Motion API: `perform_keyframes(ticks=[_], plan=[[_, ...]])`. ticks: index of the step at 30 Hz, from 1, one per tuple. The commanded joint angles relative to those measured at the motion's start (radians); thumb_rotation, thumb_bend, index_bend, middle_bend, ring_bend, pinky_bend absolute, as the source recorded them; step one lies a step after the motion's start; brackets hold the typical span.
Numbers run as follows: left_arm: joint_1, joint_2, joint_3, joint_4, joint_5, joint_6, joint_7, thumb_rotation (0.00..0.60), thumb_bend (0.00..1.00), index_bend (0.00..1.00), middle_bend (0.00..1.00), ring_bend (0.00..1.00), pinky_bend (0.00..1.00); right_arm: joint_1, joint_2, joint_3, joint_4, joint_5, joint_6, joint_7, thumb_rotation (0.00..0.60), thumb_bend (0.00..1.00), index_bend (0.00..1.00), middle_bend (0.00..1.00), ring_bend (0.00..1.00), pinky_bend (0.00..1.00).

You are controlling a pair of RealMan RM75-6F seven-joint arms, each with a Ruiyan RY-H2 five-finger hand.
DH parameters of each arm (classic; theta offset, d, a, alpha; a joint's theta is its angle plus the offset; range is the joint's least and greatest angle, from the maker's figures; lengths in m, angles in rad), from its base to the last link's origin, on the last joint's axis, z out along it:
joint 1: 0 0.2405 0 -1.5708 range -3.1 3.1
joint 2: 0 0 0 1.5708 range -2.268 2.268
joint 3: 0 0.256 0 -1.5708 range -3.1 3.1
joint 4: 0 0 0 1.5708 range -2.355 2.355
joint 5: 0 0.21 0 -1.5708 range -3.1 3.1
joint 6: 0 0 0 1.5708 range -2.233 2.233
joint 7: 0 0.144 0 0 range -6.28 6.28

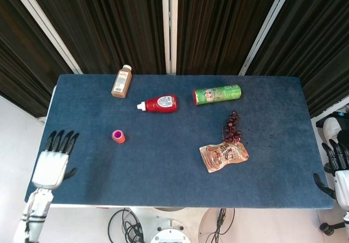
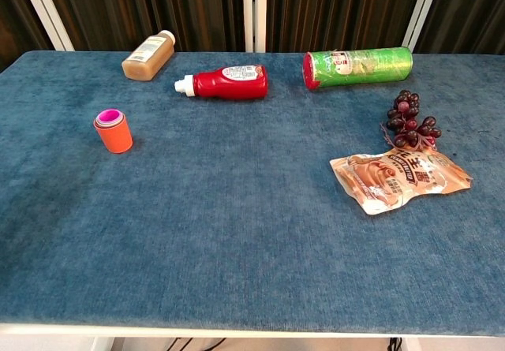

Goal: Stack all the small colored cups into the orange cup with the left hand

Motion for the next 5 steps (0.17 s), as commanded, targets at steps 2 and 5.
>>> perform_keyframes(ticks=[2, 5], plan=[[0.093, 0.036, 0.051, 0.070, 0.084, 0.050, -0.161, 0.600, 0.08, 0.05, 0.03, 0.00, 0.05, 0.004, -0.009, -0.007, -0.003, -0.025, 0.009, -0.031, 0.600, 0.23, 0.00, 0.00, 0.00, 0.00], [0.099, 0.053, 0.037, 0.066, 0.096, 0.031, -0.244, 0.600, 0.08, 0.05, 0.03, 0.00, 0.04, 0.006, -0.010, -0.010, -0.023, -0.035, 0.011, -0.061, 0.600, 0.23, 0.00, 0.00, 0.00, 0.00]])
